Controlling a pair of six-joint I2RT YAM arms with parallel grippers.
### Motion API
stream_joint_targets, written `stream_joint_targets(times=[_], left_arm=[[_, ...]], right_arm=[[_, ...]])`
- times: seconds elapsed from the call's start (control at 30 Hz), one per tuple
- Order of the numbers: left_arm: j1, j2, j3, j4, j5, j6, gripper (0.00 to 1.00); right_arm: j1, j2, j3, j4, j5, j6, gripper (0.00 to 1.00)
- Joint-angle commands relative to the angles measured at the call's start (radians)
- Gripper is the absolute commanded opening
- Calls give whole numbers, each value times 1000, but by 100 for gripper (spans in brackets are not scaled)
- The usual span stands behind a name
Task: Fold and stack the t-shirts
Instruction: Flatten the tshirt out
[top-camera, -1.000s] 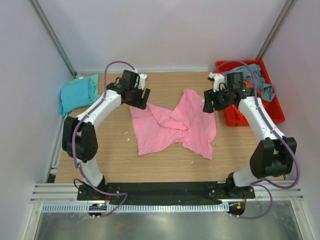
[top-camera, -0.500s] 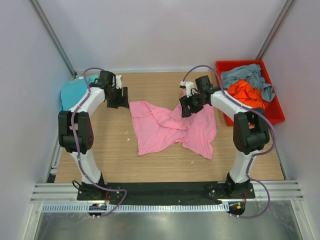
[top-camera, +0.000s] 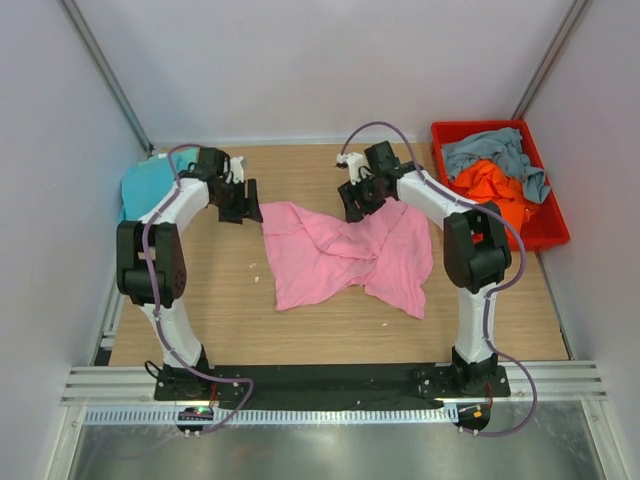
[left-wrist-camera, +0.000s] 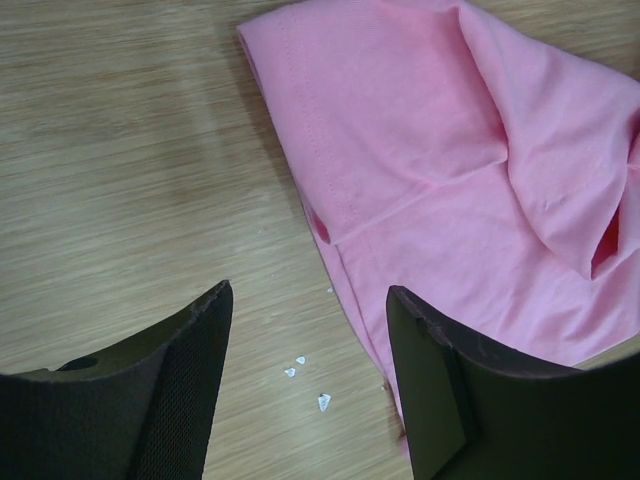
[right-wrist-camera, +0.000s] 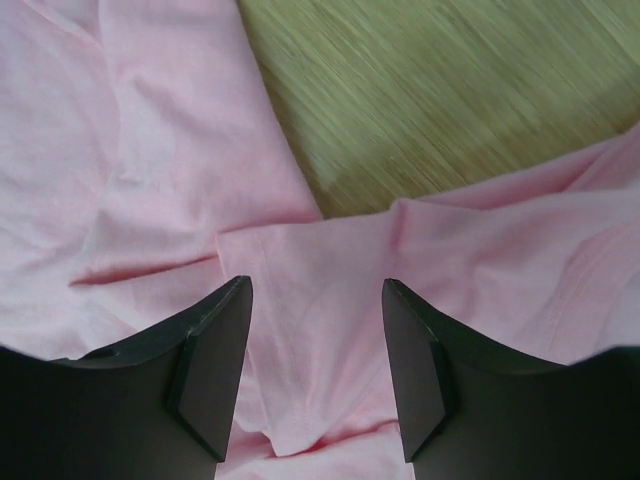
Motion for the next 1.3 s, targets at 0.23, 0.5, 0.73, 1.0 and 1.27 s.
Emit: stream_joint_targets(times=[0.23, 0.5, 0.73, 1.0, 1.27], left_arm=[[23, -20, -4, 34, 62, -21, 64], [28, -22, -4, 33, 77, -26, 64], [38, -27, -6, 34, 83, -32, 63], [46, -20, -8, 37, 94, -40, 63], [48, -10, -6, 39, 106, -46, 63]], right_arm=[[108, 26, 52, -14, 85, -35, 59], [116, 65, 69, -13, 186, -20, 57], [119, 96, 83, -24, 209, -10, 55], [139, 59, 68, -30, 160, -9, 54], [172, 58, 48, -40, 169, -23, 54]])
